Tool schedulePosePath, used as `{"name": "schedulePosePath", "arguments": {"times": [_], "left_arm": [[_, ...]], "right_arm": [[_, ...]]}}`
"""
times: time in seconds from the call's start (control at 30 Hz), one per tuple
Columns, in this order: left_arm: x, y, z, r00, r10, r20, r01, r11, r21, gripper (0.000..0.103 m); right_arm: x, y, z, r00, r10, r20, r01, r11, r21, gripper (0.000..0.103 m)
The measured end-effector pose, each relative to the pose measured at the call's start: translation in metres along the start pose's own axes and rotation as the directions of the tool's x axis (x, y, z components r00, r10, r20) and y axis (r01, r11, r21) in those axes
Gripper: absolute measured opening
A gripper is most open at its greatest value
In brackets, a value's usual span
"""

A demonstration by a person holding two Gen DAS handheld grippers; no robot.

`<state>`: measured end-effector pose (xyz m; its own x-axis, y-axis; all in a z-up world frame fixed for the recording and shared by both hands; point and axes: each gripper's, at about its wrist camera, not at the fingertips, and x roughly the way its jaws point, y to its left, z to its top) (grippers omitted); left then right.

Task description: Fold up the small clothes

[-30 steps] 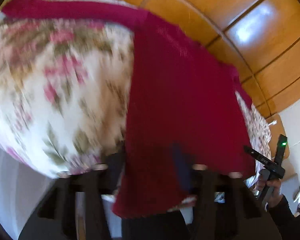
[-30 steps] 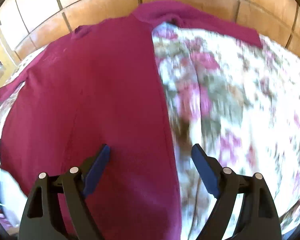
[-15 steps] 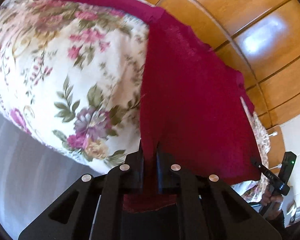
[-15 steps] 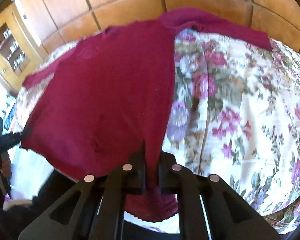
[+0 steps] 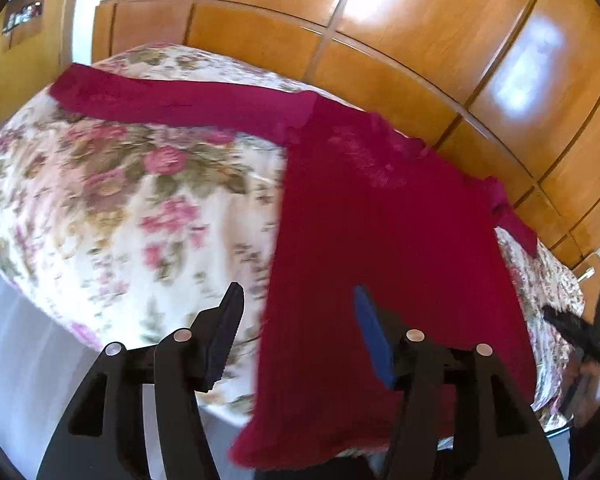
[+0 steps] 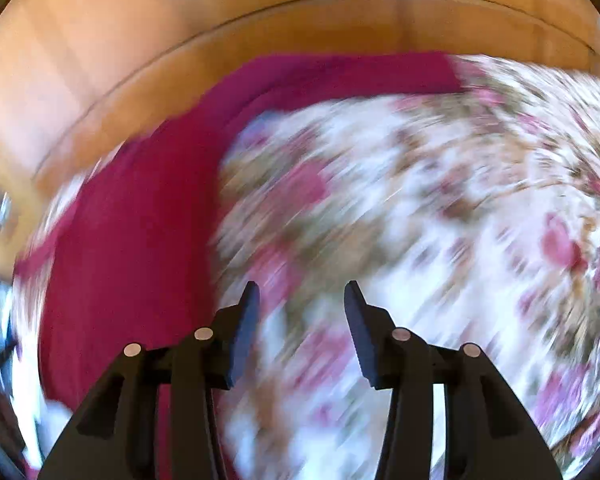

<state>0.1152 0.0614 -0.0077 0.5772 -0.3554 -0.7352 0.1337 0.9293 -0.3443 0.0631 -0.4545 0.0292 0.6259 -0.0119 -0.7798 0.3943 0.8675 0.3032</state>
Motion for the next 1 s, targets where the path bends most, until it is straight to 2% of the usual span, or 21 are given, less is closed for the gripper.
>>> {"name": "schedulePosePath", "arguments": {"times": [0.07,0.17,0.23,0.33,0.47,0.57,0.63,0.67,0.77,0.83,0.9,1.0], "left_arm": [[0.013,-0.016,0.002,1.000,-0.010,-0.020,0.011,1.000,0.026,0.056],[0.028,-0.036,0.005,0.998,-0.025,-0.052,0.028,0.998,0.053,0.056],[0.040,-0.046,0.007,0.997,-0.030,-0.073,0.035,0.997,0.062,0.056],[0.058,-0.057,0.007,0.993,-0.029,-0.115,0.037,0.997,0.070,0.056],[0.079,-0.066,0.008,0.985,-0.020,-0.173,0.034,0.997,0.073,0.056],[0.090,-0.070,0.009,0.980,-0.013,-0.198,0.028,0.997,0.074,0.056],[0.094,-0.073,0.011,0.980,-0.007,-0.201,0.024,0.996,0.081,0.056],[0.095,-0.074,0.012,0.980,-0.004,-0.201,0.022,0.996,0.086,0.056],[0.098,-0.077,0.013,0.980,-0.002,-0.198,0.021,0.995,0.095,0.056],[0.097,-0.077,0.014,0.981,-0.005,-0.192,0.024,0.995,0.099,0.056],[0.095,-0.074,0.014,0.981,-0.019,-0.191,0.038,0.995,0.094,0.056],[0.095,-0.073,0.013,0.982,-0.032,-0.188,0.050,0.995,0.090,0.056]], "right_arm": [[0.013,-0.025,0.034,0.999,-0.028,0.041,0.024,0.995,0.098,0.044],[0.038,-0.063,0.084,0.996,-0.016,0.084,-0.006,0.964,0.266,0.044],[0.056,-0.079,0.111,0.994,-0.036,0.104,-0.002,0.941,0.339,0.044],[0.087,-0.106,0.142,0.993,-0.058,0.105,0.004,0.890,0.455,0.044],[0.122,-0.138,0.167,0.993,-0.046,0.111,-0.028,0.812,0.583,0.044],[0.132,-0.142,0.183,0.988,-0.062,0.140,-0.033,0.805,0.592,0.044],[0.137,-0.142,0.198,0.989,-0.098,0.115,0.017,0.827,0.562,0.023],[0.138,-0.141,0.201,0.989,-0.106,0.099,0.035,0.837,0.546,0.007],[0.122,-0.134,0.209,0.983,-0.148,0.106,0.081,0.878,0.472,0.006],[0.094,-0.137,0.209,0.967,-0.209,0.147,0.126,0.889,0.440,0.006],[0.073,-0.155,0.208,0.945,-0.287,0.153,0.189,0.867,0.462,0.006],[0.055,-0.177,0.202,0.943,-0.309,0.123,0.210,0.840,0.500,0.006]]}}
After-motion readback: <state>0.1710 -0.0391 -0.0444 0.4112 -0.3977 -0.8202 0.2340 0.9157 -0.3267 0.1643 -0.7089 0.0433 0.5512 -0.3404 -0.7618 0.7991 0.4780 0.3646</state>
